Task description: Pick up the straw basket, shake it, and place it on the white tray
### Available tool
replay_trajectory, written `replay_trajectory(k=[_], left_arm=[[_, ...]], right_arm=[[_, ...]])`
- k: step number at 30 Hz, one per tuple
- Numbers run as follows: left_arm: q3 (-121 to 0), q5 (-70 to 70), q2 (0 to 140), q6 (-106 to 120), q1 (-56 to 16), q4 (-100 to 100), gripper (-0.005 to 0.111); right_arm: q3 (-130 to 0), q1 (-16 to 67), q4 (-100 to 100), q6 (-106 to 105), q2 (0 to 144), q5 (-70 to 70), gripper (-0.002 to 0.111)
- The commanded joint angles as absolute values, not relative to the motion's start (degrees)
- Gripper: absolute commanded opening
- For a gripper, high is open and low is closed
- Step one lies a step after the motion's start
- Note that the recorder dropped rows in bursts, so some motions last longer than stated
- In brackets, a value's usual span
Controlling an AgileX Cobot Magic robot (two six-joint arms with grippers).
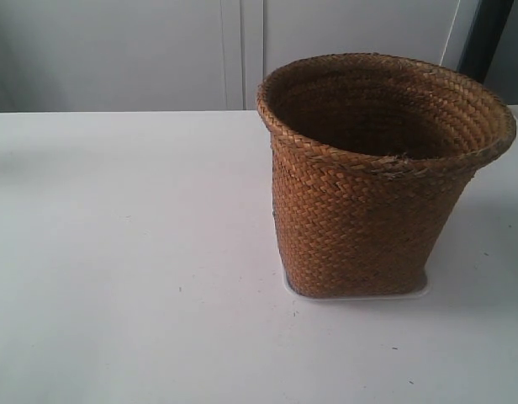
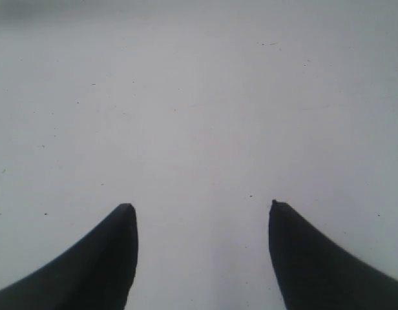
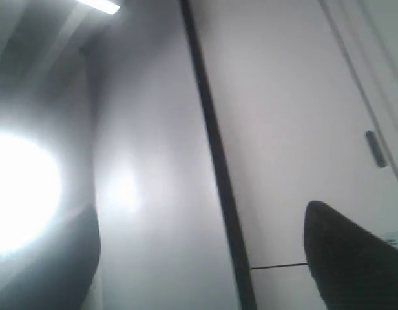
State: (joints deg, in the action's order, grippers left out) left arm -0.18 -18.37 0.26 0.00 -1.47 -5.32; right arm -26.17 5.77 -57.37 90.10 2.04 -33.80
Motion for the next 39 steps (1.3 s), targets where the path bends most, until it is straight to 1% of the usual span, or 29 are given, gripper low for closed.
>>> replay_trajectory(k=[1, 3, 7, 9, 11, 13, 16, 21, 22, 24, 27, 33, 36, 39], left_arm=[[0.0, -20.3, 0.0, 0.0, -1.3, -6.1, 0.063], [0.0, -20.3, 0.0, 0.0, -1.3, -6.1, 0.063], [0.0, -20.3, 0.0, 0.0, -1.3, -6.1, 0.063], [0.0, -20.3, 0.0, 0.0, -1.3, -6.1, 0.063], [0.0, -20.3, 0.0, 0.0, -1.3, -6.1, 0.063], [0.0, -20.3, 0.0, 0.0, -1.3, -6.1, 0.063], [0.0, -20.3, 0.0, 0.0, -1.3, -6.1, 0.063], [0.0, -20.3, 0.0, 0.0, -1.3, -6.1, 0.063], [0.0, -20.3, 0.0, 0.0, -1.3, -6.1, 0.063], [0.0, -20.3, 0.0, 0.0, -1.3, -6.1, 0.063], [0.0, -20.3, 0.0, 0.0, -1.3, -6.1, 0.063], [0.0, -20.3, 0.0, 0.0, -1.3, -6.1, 0.063], [0.0, -20.3, 0.0, 0.0, -1.3, -6.1, 0.063], [0.0, -20.3, 0.0, 0.0, -1.3, -6.1, 0.063]], right_arm=[[-21.4, 5.6, -54.8, 79.6, 7.3, -47.5, 0.080], [-19.0, 5.6, -52.2, 70.6, 9.8, -52.6, 0.080], [-15.0, 5.7, -50.4, 45.2, 16.0, -62.3, 0.080], [-13.5, 5.7, -52.4, 36.2, 17.7, -62.3, 0.080], [-12.8, 5.7, -55.5, 32.7, 18.1, -58.6, 0.080], [-11.9, 5.7, -56.6, 35.6, 18.1, -51.1, 0.080], [-11.3, 5.7, -56.6, 47.1, 18.1, -36.2, 0.080], [-11.3, 5.7, -46.6, 69.4, 19.6, -8.3, 0.080], [-11.1, 5.8, -46.3, 73.0, 20.1, -5.6, 0.080], [-9.9, 5.8, -46.5, 78.5, 21.4, -4.5, 0.080], [-7.1, 6.3, -46.2, 80.7, 20.0, -4.1, 0.080], [0.0, 8.9, -46.0, 86.0, 9.1, -0.9, 0.080], [0.0, 9.2, -46.1, 85.7, 4.0, 0.0, 0.080], [0.0, 10.3, -50.4, 85.4, 0.3, 0.0, 0.080]])
